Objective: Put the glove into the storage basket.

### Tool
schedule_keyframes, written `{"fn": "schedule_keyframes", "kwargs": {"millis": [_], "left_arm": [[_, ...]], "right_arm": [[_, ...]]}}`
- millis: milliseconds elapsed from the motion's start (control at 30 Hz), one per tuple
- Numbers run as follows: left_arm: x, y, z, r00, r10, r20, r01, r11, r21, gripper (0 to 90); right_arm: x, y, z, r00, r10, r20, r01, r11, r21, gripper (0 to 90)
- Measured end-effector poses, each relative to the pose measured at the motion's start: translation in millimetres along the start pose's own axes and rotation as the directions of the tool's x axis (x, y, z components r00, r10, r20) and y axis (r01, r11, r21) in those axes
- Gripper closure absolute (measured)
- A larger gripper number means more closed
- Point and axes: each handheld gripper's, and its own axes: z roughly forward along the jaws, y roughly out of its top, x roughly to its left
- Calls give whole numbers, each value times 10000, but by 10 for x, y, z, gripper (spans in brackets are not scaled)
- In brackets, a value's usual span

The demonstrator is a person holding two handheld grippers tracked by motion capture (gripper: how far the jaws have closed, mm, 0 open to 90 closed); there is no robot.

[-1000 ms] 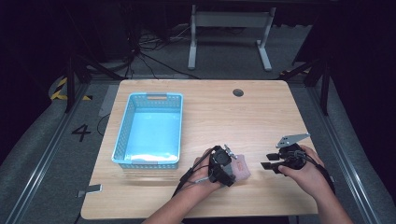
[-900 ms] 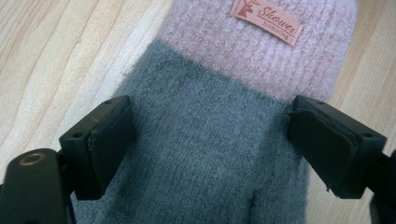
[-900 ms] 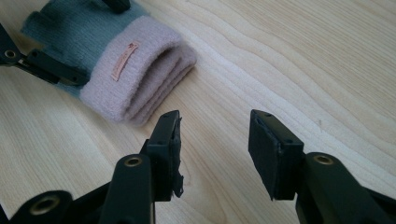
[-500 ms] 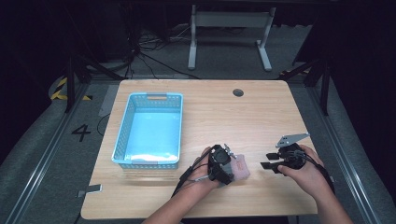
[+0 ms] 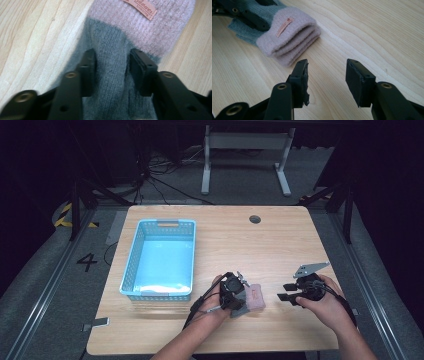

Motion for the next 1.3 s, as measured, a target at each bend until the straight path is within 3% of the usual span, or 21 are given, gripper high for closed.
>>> {"fn": "schedule_keyframes", "kwargs": {"millis": [200, 433, 567, 1033, 1300], "left_arm": [[-40, 0, -5, 9998, -6, -193, 6, 10000, 28, 704], [-43, -18, -5, 9997, -170, -177, 169, 9998, -86, 710], [-65, -10, -4, 9994, -63, -343, 60, 9999, -91, 732], [-74, -25, -106, 9997, 206, 131, -200, 9988, -457, 777], [-81, -24, -223, 9994, 315, 120, -307, 9977, -598, 779]], "right_arm": [[-1, 9, 1, 10000, -14, -26, 14, 10000, -28, 536], [1, 36, 14, 9999, -96, -80, 95, 9999, -62, 536], [1, 43, 34, 9999, -133, -103, 133, 9999, -25, 536], [-17, 68, 14, 9998, -171, -96, 169, 9997, -170, 536], [-16, 74, 11, 9999, -141, -92, 139, 9997, -200, 533]]}}
